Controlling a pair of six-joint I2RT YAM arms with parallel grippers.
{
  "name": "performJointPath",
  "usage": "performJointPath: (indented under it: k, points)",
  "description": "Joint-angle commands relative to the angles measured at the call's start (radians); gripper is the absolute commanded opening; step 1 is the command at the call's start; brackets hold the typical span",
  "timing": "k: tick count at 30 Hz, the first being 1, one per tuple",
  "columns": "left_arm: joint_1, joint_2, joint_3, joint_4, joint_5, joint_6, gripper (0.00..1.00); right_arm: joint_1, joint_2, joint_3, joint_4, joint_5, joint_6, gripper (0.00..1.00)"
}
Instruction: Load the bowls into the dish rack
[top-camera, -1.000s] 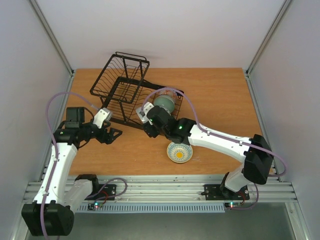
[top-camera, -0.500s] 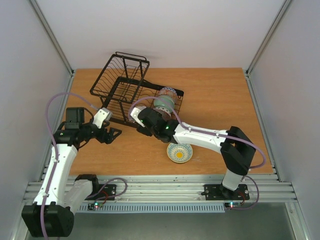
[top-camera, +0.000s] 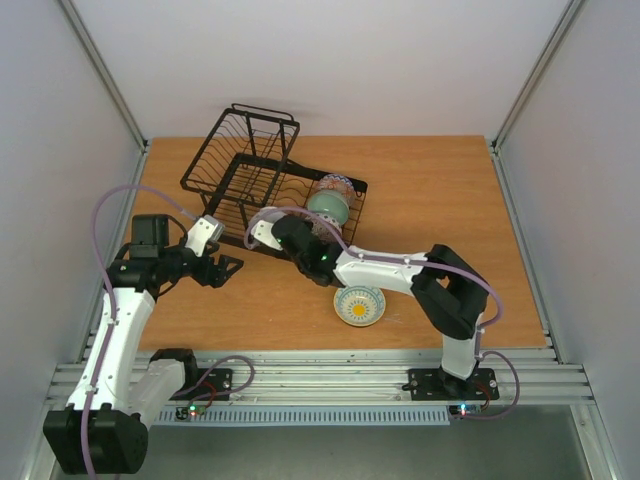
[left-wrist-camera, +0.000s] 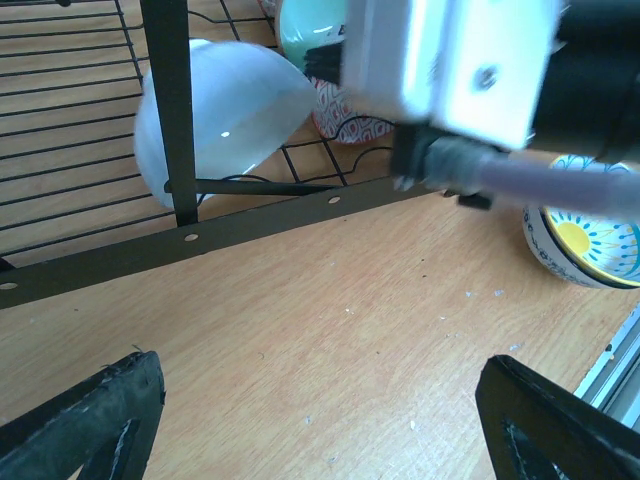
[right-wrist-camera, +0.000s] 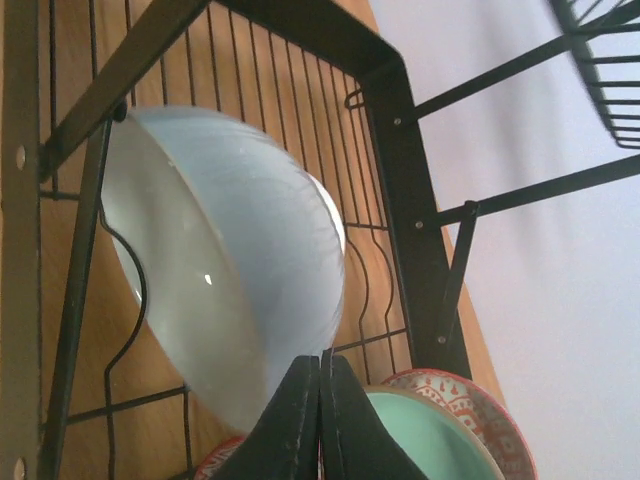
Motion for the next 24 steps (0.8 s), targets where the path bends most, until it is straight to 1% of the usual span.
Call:
performJointPath:
  k: [1,11,13,16,18,22,24]
  points:
    - [-0.001,-0.008,-0.012,0.035,0.0,-0.006,0.86,-0.007,0.059,0.033,0.069,0.064,-0.127,0.01]
    - [-0.002,0.017,-0.017,0.043,0.009,-0.002,0.86,-0.019,0.034,0.013,0.065,0.053,-0.092,0.01]
    - [-0.001,0.019,-0.017,0.045,0.008,-0.003,0.86,-0.021,0.026,0.014,0.036,0.046,-0.072,0.01]
    - [-0.002,0.02,-0.019,0.045,0.008,-0.002,0.86,-0.036,0.003,0.031,-0.05,0.007,0.017,0.03]
    - [-0.001,0.021,-0.017,0.045,0.008,-0.003,0.86,-0.046,-0.024,0.018,-0.084,-0.047,0.073,0.1]
    - [-0.002,0.022,-0.019,0.045,0.01,-0.003,0.87,-0.057,-0.094,-0.031,-0.091,-0.128,0.119,0.33]
    - [-0.001,0.024,-0.017,0.045,0.011,-0.003,0.87,-0.066,-0.131,-0.051,-0.104,-0.171,0.143,0.43]
